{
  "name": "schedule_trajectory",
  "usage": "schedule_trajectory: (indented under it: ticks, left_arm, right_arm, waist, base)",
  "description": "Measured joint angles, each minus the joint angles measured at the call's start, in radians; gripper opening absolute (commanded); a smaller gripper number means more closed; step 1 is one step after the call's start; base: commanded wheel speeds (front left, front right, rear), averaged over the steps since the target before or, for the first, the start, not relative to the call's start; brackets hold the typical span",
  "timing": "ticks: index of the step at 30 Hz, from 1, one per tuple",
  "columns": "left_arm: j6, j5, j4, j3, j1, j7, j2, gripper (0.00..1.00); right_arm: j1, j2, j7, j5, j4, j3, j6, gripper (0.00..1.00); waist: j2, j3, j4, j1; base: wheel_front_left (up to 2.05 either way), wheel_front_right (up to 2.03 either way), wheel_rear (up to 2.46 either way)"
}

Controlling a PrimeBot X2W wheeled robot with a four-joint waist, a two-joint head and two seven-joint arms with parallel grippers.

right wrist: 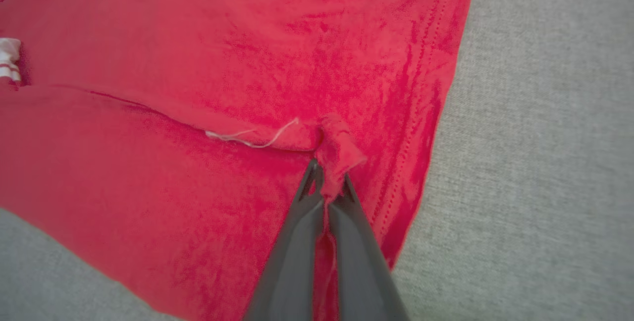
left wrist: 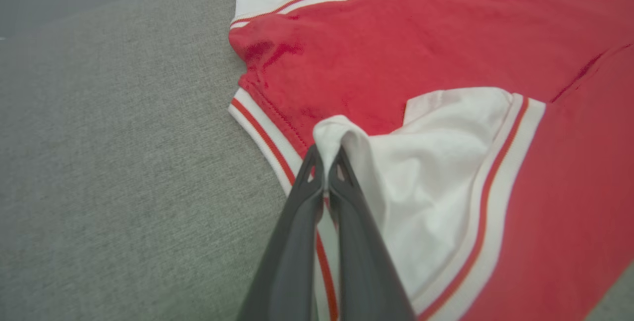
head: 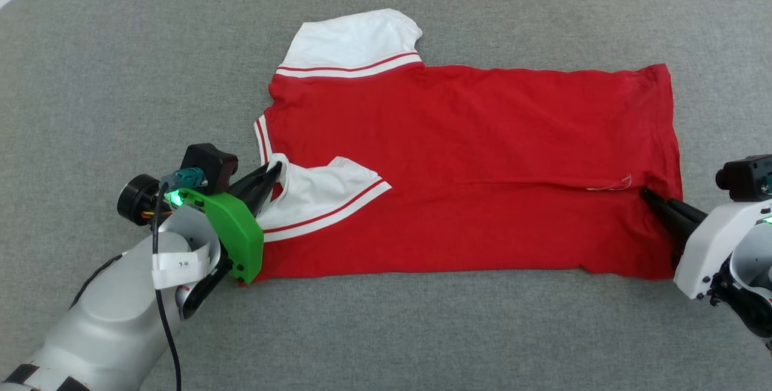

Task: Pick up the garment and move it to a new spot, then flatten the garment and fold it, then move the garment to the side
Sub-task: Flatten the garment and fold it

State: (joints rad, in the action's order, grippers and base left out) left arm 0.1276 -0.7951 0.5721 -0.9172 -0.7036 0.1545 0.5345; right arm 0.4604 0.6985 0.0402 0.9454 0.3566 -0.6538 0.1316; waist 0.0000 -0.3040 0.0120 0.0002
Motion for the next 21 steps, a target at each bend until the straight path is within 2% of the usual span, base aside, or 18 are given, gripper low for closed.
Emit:
schedule_trajectory:
  ticks: [8,9,10,11,15,21]
  left_arm:
    - [0.0,-0.098,0.099,-0.12,-0.03,0.057,-0.027,0.0]
    - [0.0,-0.113,0.103,-0.132,-0.035,0.061,-0.028,0.0]
    - [0.0,-0.122,0.11,-0.144,-0.041,0.066,-0.03,0.0]
    - [0.0,-0.142,0.128,-0.162,-0.056,0.077,-0.031,1.0]
    - [0.0,-0.148,0.125,-0.18,-0.091,0.091,-0.018,1.0]
    - [0.0,-0.184,0.076,-0.214,-0.14,0.084,0.055,1.0]
  right_arm:
    - [0.036,-0.025,-0.016,0.007,0.074,-0.057,0.0,0.0]
    - [0.037,-0.027,-0.023,0.014,0.077,-0.058,0.0,0.21]
    - [0.036,-0.03,-0.031,0.023,0.082,-0.059,0.0,0.48]
    - [0.036,-0.028,-0.065,0.028,0.091,-0.057,0.0,1.0]
    - [0.023,-0.009,-0.122,0.03,0.072,-0.04,0.0,1.0]
    - [-0.05,0.039,-0.164,0.029,-0.001,0.008,0.0,1.0]
  waist:
    - [0.0,-0.01,-0.001,0.0]
    - [0.0,-0.008,-0.002,0.0]
    - [0.0,-0.004,-0.003,0.0]
    - [0.0,0.012,-0.006,0.0]
    - [0.0,0.043,-0.013,-0.0001]
    - [0.0,0.096,-0.028,-0.0001]
  base:
    - [0.0,0.0,0.0]
    - [0.0,0.0,0.0]
    - [0.0,0.0,0.0]
    - [0.0,0.0,0.0]
    - [0.0,0.0,0.0]
    - [0.0,0.0,0.0]
